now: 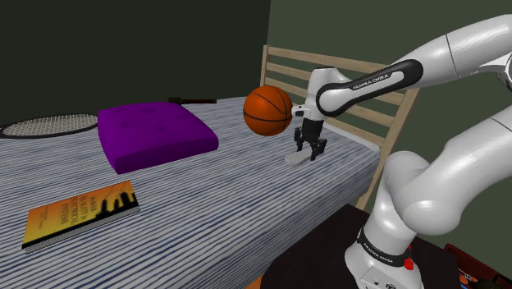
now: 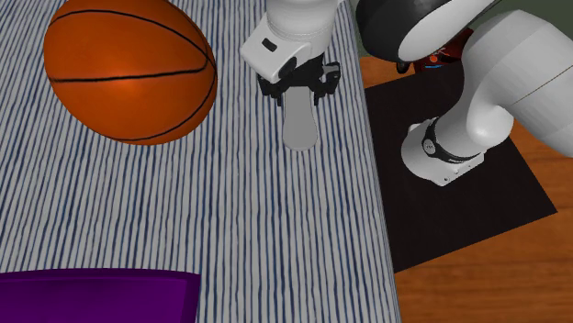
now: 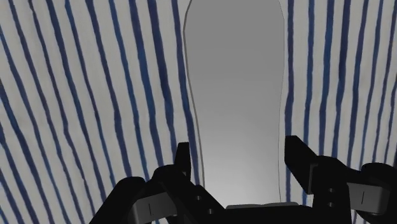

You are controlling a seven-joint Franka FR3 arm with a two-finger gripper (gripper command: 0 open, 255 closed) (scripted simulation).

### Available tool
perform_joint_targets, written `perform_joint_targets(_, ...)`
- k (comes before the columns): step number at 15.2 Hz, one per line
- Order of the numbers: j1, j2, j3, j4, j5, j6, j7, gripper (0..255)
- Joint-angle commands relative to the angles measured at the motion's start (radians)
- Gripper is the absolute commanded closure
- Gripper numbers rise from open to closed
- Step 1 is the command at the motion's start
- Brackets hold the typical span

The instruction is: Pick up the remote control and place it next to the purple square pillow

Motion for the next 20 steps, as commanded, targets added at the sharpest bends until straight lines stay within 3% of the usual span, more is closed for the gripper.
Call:
perform_joint_targets(1, -0.003, -0.016, 0.012, 0.015, 0.004, -0.031, 0.000, 255)
perform_joint_targets(20, -0.003, -0.116, 0.123, 0.200, 0.065, -0.317, -0.001, 255)
